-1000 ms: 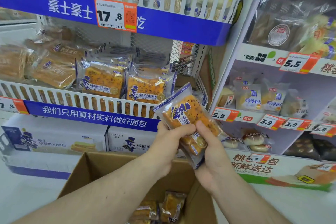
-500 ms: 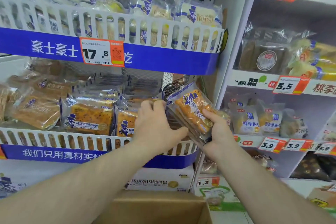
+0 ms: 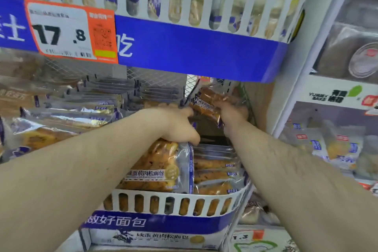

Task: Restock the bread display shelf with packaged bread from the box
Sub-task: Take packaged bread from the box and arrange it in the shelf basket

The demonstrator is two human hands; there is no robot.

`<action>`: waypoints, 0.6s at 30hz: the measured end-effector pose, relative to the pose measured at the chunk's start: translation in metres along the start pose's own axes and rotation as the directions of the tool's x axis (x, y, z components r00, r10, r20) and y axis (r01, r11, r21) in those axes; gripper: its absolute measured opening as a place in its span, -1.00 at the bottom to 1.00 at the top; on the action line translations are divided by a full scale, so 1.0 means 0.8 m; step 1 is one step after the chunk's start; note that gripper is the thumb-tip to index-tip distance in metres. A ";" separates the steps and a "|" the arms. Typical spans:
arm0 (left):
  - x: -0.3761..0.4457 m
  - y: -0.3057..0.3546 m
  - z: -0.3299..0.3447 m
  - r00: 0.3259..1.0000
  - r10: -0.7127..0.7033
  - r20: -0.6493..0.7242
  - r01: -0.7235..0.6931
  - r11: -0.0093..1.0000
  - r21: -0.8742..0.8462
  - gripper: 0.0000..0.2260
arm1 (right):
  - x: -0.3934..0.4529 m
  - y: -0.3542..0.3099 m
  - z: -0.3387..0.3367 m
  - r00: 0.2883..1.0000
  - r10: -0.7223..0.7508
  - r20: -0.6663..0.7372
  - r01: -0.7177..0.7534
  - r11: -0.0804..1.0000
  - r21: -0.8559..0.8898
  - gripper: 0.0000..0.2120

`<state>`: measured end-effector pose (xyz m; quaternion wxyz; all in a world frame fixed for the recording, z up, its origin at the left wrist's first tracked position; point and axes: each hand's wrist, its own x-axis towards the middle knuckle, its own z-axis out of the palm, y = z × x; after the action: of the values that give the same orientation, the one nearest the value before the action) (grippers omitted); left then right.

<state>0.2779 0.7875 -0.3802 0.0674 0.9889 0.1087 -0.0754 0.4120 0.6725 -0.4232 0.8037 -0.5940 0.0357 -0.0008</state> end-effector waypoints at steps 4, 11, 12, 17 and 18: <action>0.010 -0.003 0.003 1.000 0.008 -0.003 -0.008 1.000 0.028 -0.18 | 0.050 0.010 0.007 0.988 -0.139 0.072 0.152 0.965 -0.215 -0.37; 0.008 -0.004 0.005 0.999 0.037 -0.031 -0.036 0.999 0.030 -0.21 | 0.145 0.039 -0.016 0.946 -0.231 0.227 0.299 0.894 -0.335 0.22; 0.007 -0.005 0.006 0.999 0.041 -0.035 -0.040 0.999 0.031 -0.22 | 0.112 0.025 -0.013 0.942 -0.242 0.233 0.314 0.882 -0.353 0.12; 0.003 -0.003 0.005 0.998 0.053 -0.038 -0.053 0.999 -0.001 -0.20 | 0.079 0.009 -0.013 0.943 -0.237 0.234 0.318 0.851 -0.419 0.00; 0.003 -0.003 0.005 0.998 0.054 -0.035 -0.055 0.998 -0.005 -0.20 | 0.082 0.010 -0.014 0.942 -0.232 0.242 0.318 0.849 -0.421 0.02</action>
<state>0.2789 0.7899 -0.3845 0.0706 0.9925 0.0831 -0.0558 0.4760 0.6611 -0.4375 0.6335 -0.7617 -0.1245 -0.0537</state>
